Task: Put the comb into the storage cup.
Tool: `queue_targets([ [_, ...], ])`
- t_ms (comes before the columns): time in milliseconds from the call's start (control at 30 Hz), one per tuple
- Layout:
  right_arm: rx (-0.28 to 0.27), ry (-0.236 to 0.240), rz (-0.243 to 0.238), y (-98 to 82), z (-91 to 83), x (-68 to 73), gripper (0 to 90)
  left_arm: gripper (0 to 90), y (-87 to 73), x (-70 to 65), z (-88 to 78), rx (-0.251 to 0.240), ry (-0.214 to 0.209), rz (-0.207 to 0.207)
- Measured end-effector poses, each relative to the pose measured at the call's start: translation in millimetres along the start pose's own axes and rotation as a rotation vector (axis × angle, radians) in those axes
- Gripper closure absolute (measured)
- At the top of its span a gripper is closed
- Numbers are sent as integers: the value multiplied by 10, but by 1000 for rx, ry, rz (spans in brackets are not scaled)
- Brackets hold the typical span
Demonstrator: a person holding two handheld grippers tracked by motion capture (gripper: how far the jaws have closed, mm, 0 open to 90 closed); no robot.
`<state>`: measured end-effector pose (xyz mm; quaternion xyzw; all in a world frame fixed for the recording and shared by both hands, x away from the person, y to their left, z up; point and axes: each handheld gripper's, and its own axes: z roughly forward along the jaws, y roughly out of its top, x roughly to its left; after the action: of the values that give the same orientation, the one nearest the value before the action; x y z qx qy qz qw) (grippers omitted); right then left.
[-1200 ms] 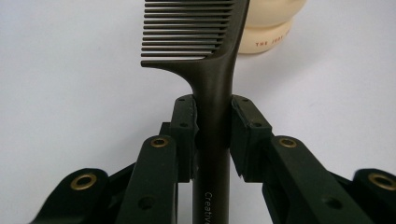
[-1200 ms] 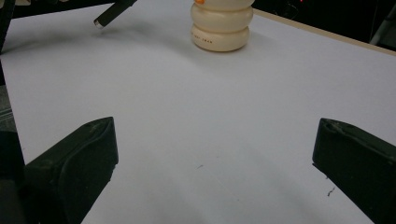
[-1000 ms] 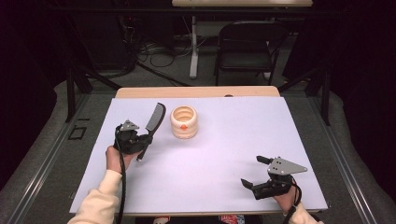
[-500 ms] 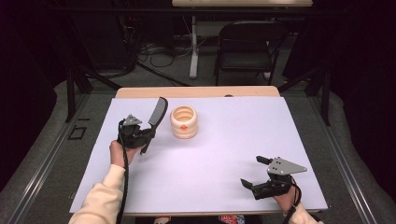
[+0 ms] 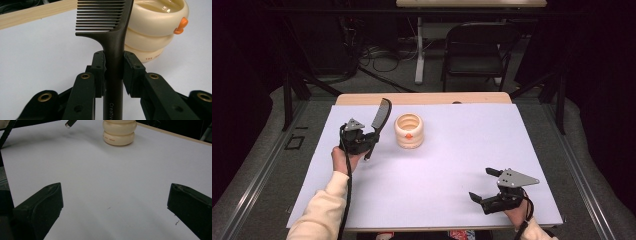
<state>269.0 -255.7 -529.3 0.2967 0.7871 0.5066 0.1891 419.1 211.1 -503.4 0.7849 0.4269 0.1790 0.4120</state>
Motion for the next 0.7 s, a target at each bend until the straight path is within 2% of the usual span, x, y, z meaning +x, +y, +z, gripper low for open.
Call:
queue_targets([
  [300, 4, -3, 1, -1, 3, -2, 0, 726, 92, -1, 10, -45, 17, 1],
  [433, 2, -2, 3, -2, 0, -1, 0, 726, 118, -7, 10, -49, 22, 7],
  [700, 3, -2, -1, -1, -7, 1, 0, 727, 198, -40, -5, -82, 15, 19],
])
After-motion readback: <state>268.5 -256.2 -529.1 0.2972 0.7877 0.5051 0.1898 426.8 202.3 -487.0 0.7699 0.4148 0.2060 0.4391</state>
